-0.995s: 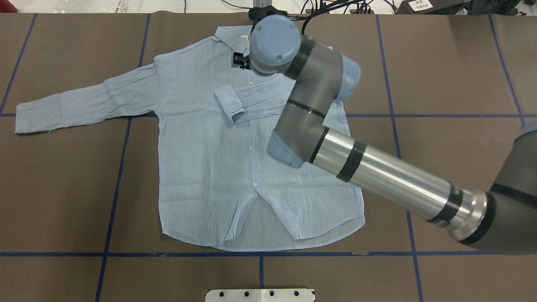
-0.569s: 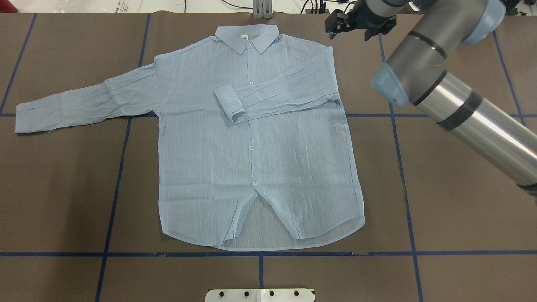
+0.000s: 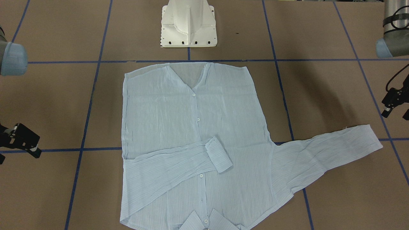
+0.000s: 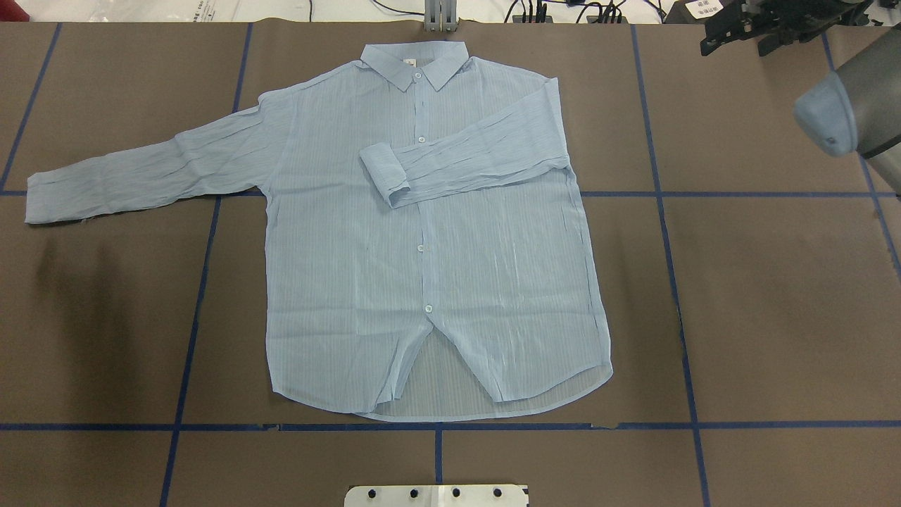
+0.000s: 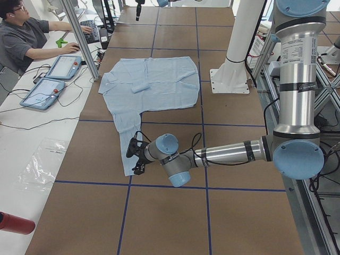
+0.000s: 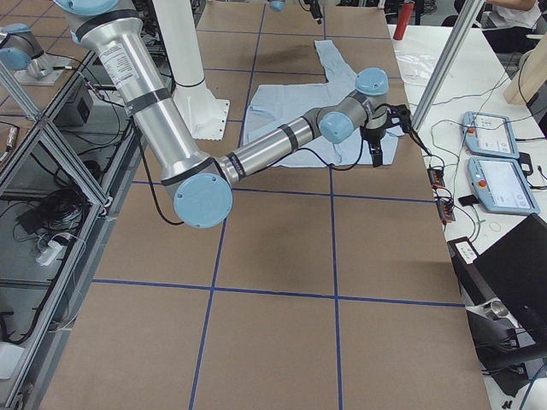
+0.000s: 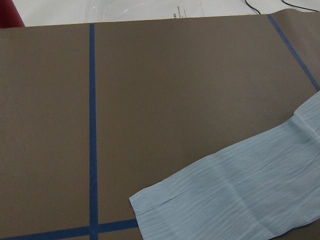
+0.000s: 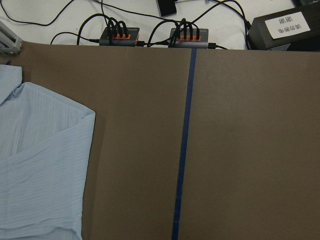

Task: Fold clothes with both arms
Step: 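Release the sleeve and raise the right gripper away from the shirt, then lower the left gripper and grasp the cuff of the other sleeve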

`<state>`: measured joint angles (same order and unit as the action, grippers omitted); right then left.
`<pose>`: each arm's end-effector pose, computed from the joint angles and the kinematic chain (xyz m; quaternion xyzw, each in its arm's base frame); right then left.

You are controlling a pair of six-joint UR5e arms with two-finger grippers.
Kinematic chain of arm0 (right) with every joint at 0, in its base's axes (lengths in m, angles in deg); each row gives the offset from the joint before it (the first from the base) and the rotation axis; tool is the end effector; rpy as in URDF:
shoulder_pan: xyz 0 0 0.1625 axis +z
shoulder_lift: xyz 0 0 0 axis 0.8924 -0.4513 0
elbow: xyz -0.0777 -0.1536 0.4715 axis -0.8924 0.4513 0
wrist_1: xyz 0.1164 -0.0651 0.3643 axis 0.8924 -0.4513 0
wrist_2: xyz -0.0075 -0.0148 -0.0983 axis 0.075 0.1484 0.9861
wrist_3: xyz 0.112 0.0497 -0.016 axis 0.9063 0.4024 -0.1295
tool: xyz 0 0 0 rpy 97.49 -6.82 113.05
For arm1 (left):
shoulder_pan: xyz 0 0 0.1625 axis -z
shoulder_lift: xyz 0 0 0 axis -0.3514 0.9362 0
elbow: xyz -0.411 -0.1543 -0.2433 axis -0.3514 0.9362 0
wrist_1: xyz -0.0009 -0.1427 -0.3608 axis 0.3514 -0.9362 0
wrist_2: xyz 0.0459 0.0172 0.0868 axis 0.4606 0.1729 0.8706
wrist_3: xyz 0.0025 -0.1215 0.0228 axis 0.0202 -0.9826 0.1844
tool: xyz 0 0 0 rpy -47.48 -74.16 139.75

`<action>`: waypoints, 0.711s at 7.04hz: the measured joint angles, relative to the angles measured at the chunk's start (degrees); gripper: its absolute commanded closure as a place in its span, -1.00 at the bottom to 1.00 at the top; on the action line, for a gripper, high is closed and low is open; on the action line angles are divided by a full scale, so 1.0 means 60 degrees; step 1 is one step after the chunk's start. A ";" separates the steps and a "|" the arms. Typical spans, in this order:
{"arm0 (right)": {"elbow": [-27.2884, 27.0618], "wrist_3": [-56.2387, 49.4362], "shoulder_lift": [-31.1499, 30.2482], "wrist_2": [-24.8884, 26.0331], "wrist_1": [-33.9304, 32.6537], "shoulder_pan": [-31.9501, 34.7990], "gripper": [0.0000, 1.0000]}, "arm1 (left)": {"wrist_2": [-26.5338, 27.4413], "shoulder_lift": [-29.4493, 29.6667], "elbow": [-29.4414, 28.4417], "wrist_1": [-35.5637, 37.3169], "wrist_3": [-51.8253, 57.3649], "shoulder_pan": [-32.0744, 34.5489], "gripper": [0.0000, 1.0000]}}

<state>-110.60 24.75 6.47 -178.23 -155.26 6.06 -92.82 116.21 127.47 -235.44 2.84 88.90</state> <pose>-0.1884 -0.6624 0.4468 0.1534 -0.4255 0.0167 0.8917 0.0977 -0.4662 0.7515 0.2861 0.4262 -0.0892 0.8535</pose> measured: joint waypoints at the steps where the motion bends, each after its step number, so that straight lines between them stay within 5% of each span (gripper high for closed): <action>1: -0.0085 -0.0117 -0.0152 -0.0019 0.0009 0.0080 -1.00 | 0.0391 0.0252 -0.0691 -0.0613 -0.0420 -0.0335 -0.74; 5: -0.0191 -0.0192 -0.0349 0.0029 0.0016 0.0121 -1.00 | 0.0803 0.0589 -0.1717 -0.1421 -0.0858 -0.1162 -0.75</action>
<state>-111.75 23.59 4.38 -178.06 -155.16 6.78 -88.01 119.74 117.17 -243.97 -2.30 81.93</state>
